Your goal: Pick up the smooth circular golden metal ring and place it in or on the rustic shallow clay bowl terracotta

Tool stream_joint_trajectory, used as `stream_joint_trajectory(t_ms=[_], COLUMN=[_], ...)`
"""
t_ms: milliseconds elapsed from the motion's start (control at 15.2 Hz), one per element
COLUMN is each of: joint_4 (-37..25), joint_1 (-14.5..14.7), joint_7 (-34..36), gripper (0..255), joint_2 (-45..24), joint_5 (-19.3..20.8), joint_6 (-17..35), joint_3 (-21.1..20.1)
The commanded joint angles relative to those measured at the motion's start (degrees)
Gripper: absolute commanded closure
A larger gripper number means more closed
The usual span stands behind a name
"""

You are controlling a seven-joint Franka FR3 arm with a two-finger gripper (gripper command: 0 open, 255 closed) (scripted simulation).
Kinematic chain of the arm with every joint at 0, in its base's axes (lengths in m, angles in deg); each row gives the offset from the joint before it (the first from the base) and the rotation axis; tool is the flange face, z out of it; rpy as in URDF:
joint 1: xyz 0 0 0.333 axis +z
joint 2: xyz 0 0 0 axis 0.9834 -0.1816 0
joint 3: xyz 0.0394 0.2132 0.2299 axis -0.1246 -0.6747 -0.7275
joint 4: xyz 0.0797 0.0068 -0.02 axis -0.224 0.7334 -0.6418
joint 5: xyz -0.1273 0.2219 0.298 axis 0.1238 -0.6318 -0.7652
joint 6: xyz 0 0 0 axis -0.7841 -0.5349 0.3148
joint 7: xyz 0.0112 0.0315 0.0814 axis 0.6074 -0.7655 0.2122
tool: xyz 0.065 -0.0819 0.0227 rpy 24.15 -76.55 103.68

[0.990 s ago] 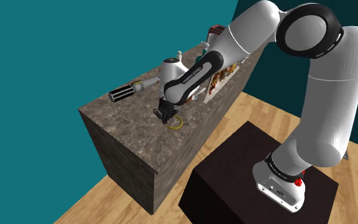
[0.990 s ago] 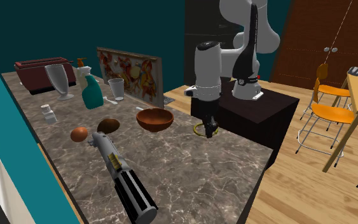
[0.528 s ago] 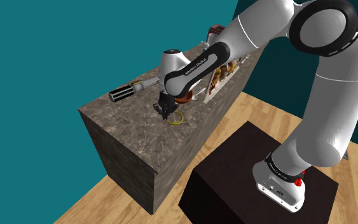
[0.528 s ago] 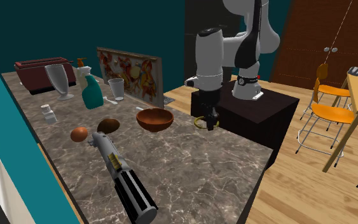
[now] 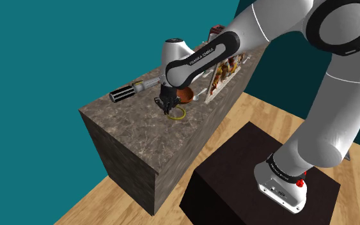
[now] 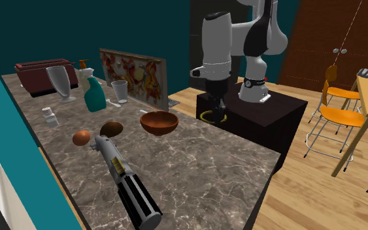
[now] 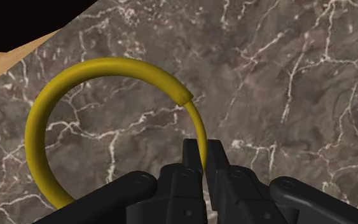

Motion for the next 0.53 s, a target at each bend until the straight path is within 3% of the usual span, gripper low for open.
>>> stream_joint_trajectory(t_ms=[0,330,462], joint_4=[-0.43,-1.12,-3.45], joint_1=[-0.15,-0.38,-1.77], joint_7=[-0.15,-0.34,-2.53], gripper=[255,255,255], joint_2=[0.99,3.3,1.92], joint_5=[-0.25,-0.83,-0.55], joint_6=[-1.43,-4.39,-5.53], joint_3=[-0.1,-0.33,0.65])
